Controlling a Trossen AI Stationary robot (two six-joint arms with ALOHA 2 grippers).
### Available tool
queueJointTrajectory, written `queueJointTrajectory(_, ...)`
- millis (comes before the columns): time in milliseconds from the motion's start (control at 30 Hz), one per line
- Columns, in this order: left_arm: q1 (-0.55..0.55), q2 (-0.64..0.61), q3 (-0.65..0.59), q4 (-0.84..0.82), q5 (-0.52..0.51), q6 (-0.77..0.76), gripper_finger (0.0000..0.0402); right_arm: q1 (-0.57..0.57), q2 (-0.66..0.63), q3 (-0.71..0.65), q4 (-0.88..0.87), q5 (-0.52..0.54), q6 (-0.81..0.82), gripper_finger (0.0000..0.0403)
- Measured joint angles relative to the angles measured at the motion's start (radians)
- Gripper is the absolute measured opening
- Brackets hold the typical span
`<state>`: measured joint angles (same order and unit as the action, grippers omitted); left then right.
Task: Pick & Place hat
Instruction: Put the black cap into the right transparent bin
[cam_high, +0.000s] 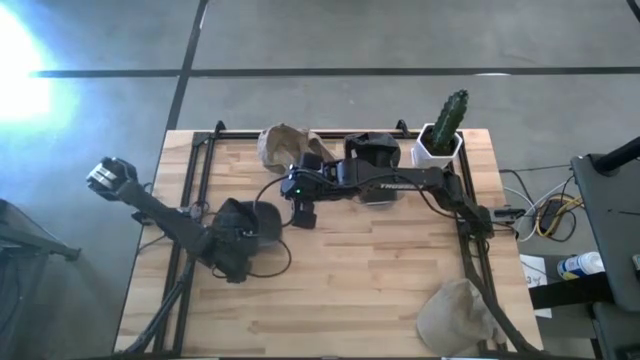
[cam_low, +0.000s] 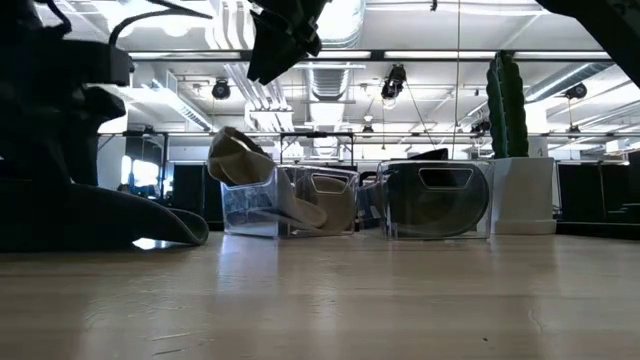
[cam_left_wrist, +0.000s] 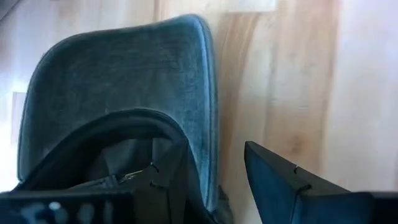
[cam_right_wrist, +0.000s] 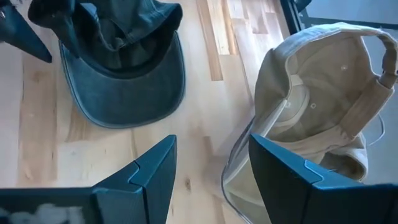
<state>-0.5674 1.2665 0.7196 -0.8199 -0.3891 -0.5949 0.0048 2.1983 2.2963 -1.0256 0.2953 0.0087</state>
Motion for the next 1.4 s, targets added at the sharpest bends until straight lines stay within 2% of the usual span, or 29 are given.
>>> queueJointTrajectory(200, 0.006, 0.075, -0.004, 0.003, -0.172, -0.005, 0.0149, 0.001, 0.000, 0.000, 0.000, -0.001, 0.017, 0.0196)
queueJointTrajectory(333, 0.016, 0.104, -0.004, 0.050, -0.137, -0.009, 0.0137, 0.009, -0.004, 0.000, -0.023, -0.024, 0.022, 0.0196)
queueJointTrajectory(433, 0.016, 0.110, -0.004, 0.096, -0.105, -0.009, 0.0097, 0.011, -0.015, 0.000, -0.043, -0.089, 0.051, 0.0192)
queueJointTrajectory(567, 0.016, 0.096, -0.003, 0.120, -0.099, -0.024, 0.0020, 0.015, -0.034, 0.000, -0.081, -0.143, 0.089, 0.0182)
queueJointTrajectory(667, 0.016, 0.062, -0.002, 0.123, -0.057, -0.069, 0.0013, 0.023, -0.056, 0.000, -0.089, -0.146, 0.093, 0.0172)
queueJointTrajectory(867, -0.011, -0.077, 0.044, 0.122, -0.034, -0.171, 0.0008, 0.035, -0.137, 0.000, -0.098, -0.167, 0.104, 0.0154)
queueJointTrajectory(1000, -0.023, -0.207, 0.106, 0.128, -0.073, -0.176, 0.0008, 0.034, -0.190, -0.002, -0.102, -0.212, 0.131, 0.0143)
queueJointTrajectory(1100, -0.023, -0.312, 0.137, 0.157, -0.060, -0.171, 0.0008, 0.035, -0.231, -0.016, -0.101, -0.281, 0.157, 0.0137)
queueJointTrajectory(1200, -0.024, -0.412, 0.137, 0.253, -0.015, -0.154, 0.0008, 0.035, -0.261, -0.030, -0.090, -0.353, 0.192, 0.0134)
queueJointTrajectory(1300, -0.025, -0.493, 0.125, 0.376, -0.014, -0.104, 0.0012, 0.043, -0.280, -0.040, -0.034, -0.444, 0.218, 0.0136)
queueJointTrajectory(1400, -0.023, -0.541, 0.124, 0.473, -0.033, -0.032, 0.0015, 0.073, -0.296, -0.047, 0.033, -0.454, 0.205, 0.0140)
